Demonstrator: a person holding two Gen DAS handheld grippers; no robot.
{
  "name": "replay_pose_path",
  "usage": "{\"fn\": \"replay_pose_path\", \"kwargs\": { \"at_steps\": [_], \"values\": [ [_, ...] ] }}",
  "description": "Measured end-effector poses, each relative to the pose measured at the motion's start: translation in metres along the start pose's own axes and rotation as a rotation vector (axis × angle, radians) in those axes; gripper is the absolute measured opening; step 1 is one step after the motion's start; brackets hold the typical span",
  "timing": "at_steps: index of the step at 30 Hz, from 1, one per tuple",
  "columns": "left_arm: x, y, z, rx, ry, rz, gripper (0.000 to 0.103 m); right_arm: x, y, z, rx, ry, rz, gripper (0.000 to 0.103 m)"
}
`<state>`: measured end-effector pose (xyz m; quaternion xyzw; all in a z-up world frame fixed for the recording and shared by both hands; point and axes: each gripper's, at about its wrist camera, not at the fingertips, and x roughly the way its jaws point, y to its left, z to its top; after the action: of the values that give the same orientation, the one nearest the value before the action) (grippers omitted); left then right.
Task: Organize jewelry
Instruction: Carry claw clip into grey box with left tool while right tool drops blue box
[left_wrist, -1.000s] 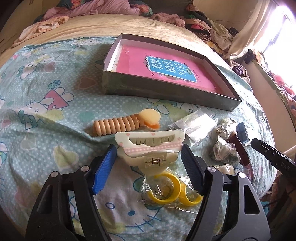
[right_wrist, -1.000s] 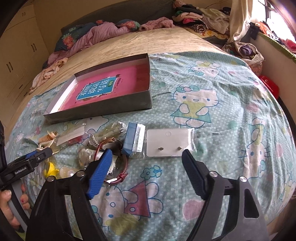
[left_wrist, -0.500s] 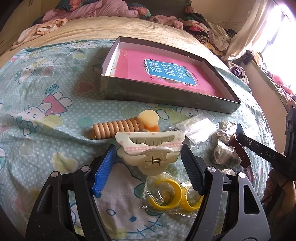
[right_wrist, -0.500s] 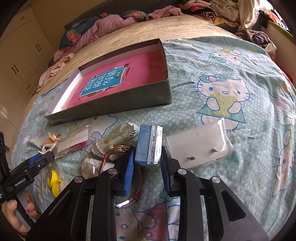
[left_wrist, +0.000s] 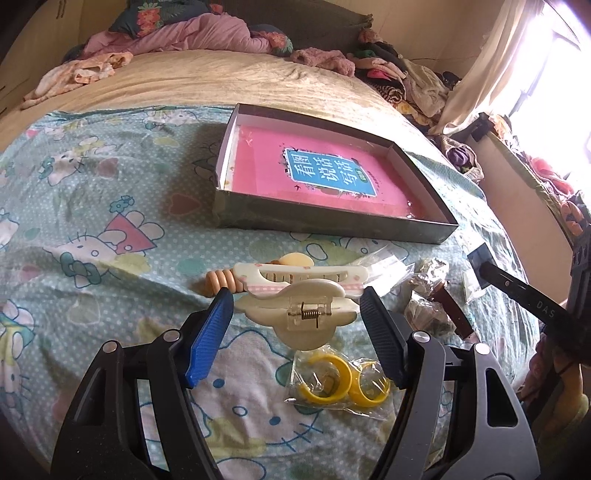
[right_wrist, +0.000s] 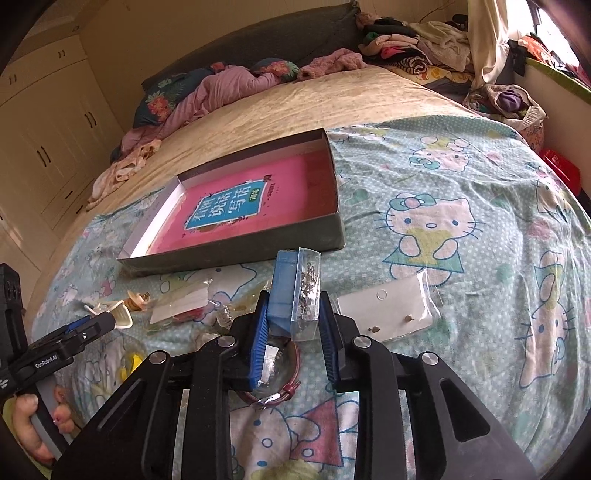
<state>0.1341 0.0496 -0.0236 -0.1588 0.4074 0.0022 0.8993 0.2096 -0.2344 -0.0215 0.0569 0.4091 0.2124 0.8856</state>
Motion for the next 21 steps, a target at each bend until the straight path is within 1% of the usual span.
{"fn": "replay_pose_path", "kwargs": {
  "at_steps": [4, 8, 14, 21],
  "values": [
    [-0.009, 0.001, 0.01, 0.002, -0.031, -0.001, 0.063, -0.007, 0.008, 0.005, -0.018, -0.02, 0.004, 0.024],
    [-0.009, 0.002, 0.02, 0.004, -0.042, -0.002, 0.063, -0.008, 0.016, 0.01, -0.037, -0.027, 0.009, 0.024],
    [-0.001, 0.002, 0.037, 0.003, -0.061, 0.001, 0.063, -0.002, 0.025, 0.021, -0.061, -0.035, 0.016, 0.025],
    [0.017, 0.007, 0.063, -0.002, -0.078, 0.026, 0.063, 0.01, 0.032, 0.04, -0.079, -0.047, 0.013, 0.024]
  ]
}}
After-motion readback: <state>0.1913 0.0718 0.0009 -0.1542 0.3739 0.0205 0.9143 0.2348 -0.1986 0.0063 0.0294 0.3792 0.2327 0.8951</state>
